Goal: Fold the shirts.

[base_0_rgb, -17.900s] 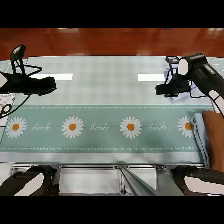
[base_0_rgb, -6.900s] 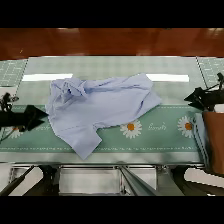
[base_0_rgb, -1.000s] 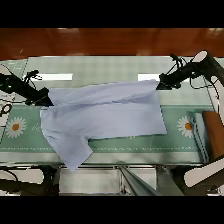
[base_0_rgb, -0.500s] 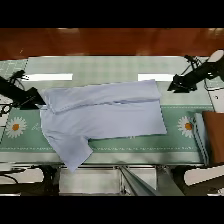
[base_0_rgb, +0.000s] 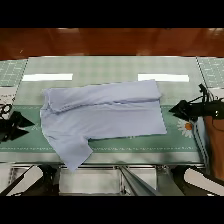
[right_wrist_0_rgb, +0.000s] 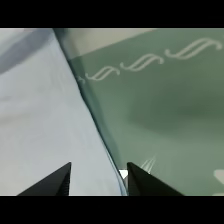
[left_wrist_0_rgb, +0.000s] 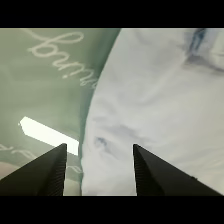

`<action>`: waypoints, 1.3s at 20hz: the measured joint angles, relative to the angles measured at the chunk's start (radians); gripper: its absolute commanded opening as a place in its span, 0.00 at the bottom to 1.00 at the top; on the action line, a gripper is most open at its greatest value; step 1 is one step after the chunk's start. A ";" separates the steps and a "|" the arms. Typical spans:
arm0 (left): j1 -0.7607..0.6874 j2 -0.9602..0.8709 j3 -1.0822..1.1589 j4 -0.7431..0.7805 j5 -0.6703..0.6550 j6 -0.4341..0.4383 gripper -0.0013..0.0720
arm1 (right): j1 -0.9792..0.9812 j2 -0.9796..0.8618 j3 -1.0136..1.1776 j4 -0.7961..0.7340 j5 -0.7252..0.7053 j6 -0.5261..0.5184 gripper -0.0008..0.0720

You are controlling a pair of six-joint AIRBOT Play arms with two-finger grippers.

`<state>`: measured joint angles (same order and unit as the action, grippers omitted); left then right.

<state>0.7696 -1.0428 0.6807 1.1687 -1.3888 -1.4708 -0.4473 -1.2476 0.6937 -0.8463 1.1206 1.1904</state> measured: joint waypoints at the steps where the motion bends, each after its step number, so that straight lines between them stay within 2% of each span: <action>1: 0.008 0.011 -0.039 0.003 -0.003 -0.004 0.71 | -0.002 0.018 -0.040 0.033 -0.018 -0.022 0.57; 9: -0.048 0.033 -0.243 -0.009 0.017 -0.012 0.71 | -0.003 0.060 -0.134 0.171 -0.037 -0.118 0.57; 19: -0.273 -0.035 -0.272 -0.063 0.067 -0.039 0.71 | -0.003 0.062 -0.141 0.200 -0.045 -0.136 0.57; 20: -0.296 -0.047 -0.272 -0.072 0.071 -0.042 0.62 | -0.004 0.062 -0.141 0.200 -0.047 -0.136 0.57; 21: -0.316 -0.055 -0.272 -0.089 0.089 -0.043 0.25 | -0.004 0.062 -0.140 0.198 -0.049 -0.136 0.57; 22: -0.332 -0.062 -0.272 -0.093 0.118 -0.040 0.04 | -0.005 0.062 -0.136 0.193 -0.050 -0.137 0.57; 26: -0.360 -0.073 -0.250 -0.101 0.137 -0.029 0.04 | -0.006 0.062 -0.117 0.126 -0.012 -0.113 0.57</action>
<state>0.4091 -1.1156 0.4305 1.0679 -1.2522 -1.4994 -0.4534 -1.1854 0.5766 -0.7200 1.1084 1.0771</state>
